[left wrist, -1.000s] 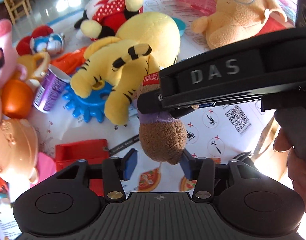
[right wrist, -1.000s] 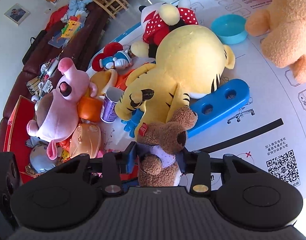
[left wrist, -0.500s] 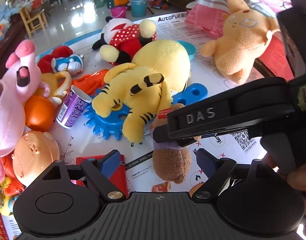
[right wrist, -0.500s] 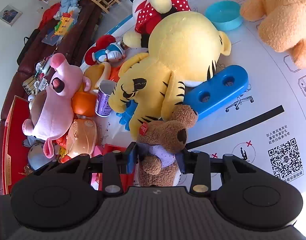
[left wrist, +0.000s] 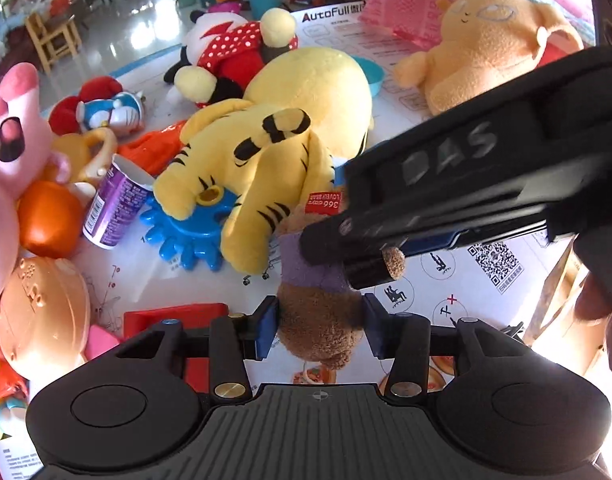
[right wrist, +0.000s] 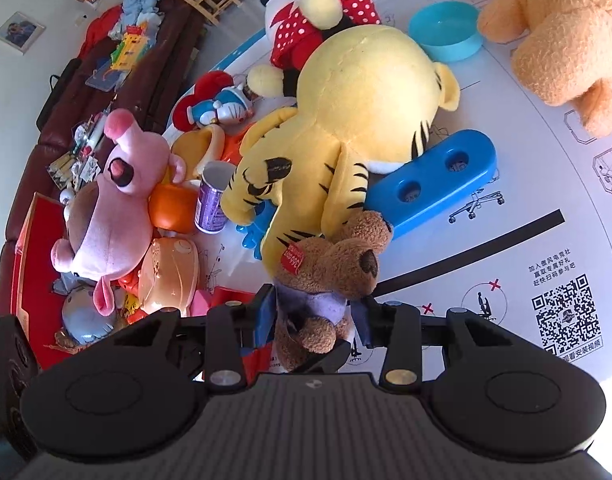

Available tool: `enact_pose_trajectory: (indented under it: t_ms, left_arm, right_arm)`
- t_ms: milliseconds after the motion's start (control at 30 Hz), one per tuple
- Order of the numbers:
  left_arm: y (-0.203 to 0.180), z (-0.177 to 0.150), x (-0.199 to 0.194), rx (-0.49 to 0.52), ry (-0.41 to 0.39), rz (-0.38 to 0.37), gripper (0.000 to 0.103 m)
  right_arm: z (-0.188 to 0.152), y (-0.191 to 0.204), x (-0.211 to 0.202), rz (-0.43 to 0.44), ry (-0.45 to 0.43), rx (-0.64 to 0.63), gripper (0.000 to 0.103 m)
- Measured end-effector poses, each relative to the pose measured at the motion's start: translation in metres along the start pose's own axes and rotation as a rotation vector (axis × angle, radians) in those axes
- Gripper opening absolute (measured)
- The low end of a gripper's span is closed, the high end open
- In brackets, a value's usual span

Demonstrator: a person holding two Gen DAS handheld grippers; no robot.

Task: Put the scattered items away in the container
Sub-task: 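Lift the teddy bear with the right tool while the left tool moves beneath it, then carry the brown teddy bear over the red box with both tools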

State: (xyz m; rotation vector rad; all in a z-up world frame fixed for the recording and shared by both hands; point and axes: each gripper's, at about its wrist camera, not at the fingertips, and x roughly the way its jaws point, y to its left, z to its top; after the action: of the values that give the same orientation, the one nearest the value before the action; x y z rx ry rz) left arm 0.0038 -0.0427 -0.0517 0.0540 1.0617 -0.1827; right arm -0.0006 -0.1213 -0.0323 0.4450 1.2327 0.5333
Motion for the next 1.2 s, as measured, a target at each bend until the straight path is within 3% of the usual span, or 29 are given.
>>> enact_pose_trajectory:
  t_ms: [200, 400, 500, 567, 600, 733, 767, 800, 1200]
  left_arm:
    - [0.005, 0.001, 0.0, -0.023, 0.009, -0.013, 0.046]
    - [0.003, 0.001, 0.0, -0.008, 0.018, 0.0, 0.047]
    - [0.004, 0.001, 0.0, -0.003, 0.019, 0.023, 0.054]
    - [0.004, 0.001, 0.002, 0.0, 0.018, 0.055, 0.068]
    - [0.004, 0.002, 0.003, 0.002, 0.018, 0.073, 0.068]
    - [0.007, 0.004, 0.01, -0.005, 0.037, 0.087, 0.065]
    - [0.008, 0.004, 0.011, -0.007, 0.043, 0.084, 0.054]
    - [0.009, 0.004, 0.012, -0.007, 0.045, 0.084, 0.051]
    - [0.015, 0.005, 0.012, -0.017, 0.05, 0.062, 0.047]
  right_arm:
    - [0.012, -0.013, -0.016, -0.012, -0.06, 0.05, 0.05]
    - [0.011, -0.005, -0.007, -0.023, -0.039, 0.025, 0.049]
    - [0.011, 0.002, -0.004, -0.028, -0.048, -0.005, 0.041]
    - [0.011, 0.007, -0.004, -0.038, -0.062, -0.034, 0.027]
    - [0.01, 0.009, -0.003, -0.04, -0.067, -0.047, 0.027]
    - [0.009, 0.01, 0.001, -0.036, -0.06, -0.05, 0.027]
    - [0.009, 0.01, 0.001, -0.035, -0.057, -0.048, 0.027]
    - [0.008, 0.009, 0.001, -0.034, -0.053, -0.045, 0.027]
    - [0.006, 0.018, 0.003, -0.051, -0.065, -0.081, 0.025]
